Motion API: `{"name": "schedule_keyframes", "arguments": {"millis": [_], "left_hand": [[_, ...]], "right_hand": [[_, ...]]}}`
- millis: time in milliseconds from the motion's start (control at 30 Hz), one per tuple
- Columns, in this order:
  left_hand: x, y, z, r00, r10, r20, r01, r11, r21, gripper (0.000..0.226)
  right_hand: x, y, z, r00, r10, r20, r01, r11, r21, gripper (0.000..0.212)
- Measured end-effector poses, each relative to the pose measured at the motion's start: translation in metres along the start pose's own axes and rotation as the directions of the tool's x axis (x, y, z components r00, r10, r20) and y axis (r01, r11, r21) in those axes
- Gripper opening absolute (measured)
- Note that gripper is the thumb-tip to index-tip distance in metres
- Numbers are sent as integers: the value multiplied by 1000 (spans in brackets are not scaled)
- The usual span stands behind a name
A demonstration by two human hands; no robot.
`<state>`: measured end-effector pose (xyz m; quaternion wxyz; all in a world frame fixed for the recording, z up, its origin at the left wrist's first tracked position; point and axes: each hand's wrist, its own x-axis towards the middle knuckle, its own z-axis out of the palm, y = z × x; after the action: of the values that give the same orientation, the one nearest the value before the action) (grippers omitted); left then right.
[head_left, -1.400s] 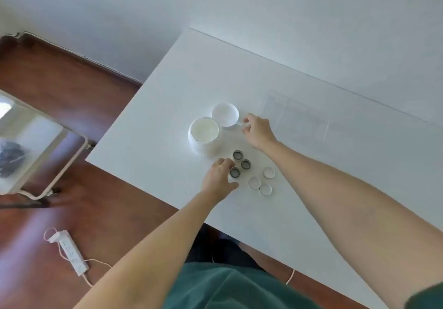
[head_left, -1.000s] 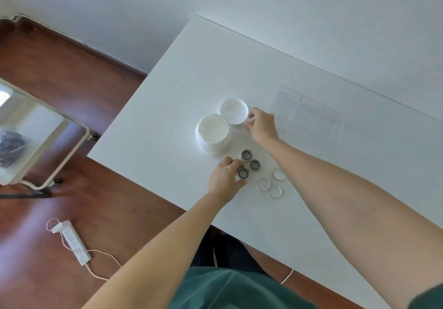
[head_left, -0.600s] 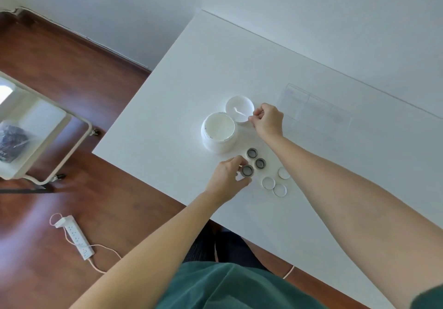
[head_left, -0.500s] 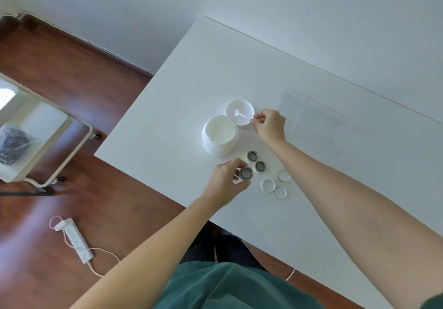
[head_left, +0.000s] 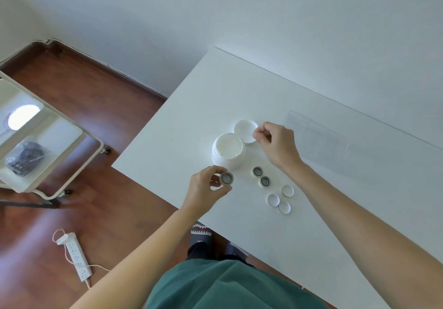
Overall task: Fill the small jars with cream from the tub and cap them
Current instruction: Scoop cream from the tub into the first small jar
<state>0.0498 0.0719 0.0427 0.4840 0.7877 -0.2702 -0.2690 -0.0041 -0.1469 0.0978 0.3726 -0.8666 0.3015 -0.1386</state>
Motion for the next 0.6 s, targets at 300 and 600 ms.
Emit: {"name": "schedule_keyframes", "arguments": {"millis": [300,600], "left_hand": [[9,-5,-9,997,-73,21,74,997,-16,33],[12,-8,-10,994,-96,46,96,995,-2,34]], "right_hand": [[10,-22,26,975,-109,196,158,955,-250,13],[16,-28,40,950,-116,290,239,869,-433,21]]}}
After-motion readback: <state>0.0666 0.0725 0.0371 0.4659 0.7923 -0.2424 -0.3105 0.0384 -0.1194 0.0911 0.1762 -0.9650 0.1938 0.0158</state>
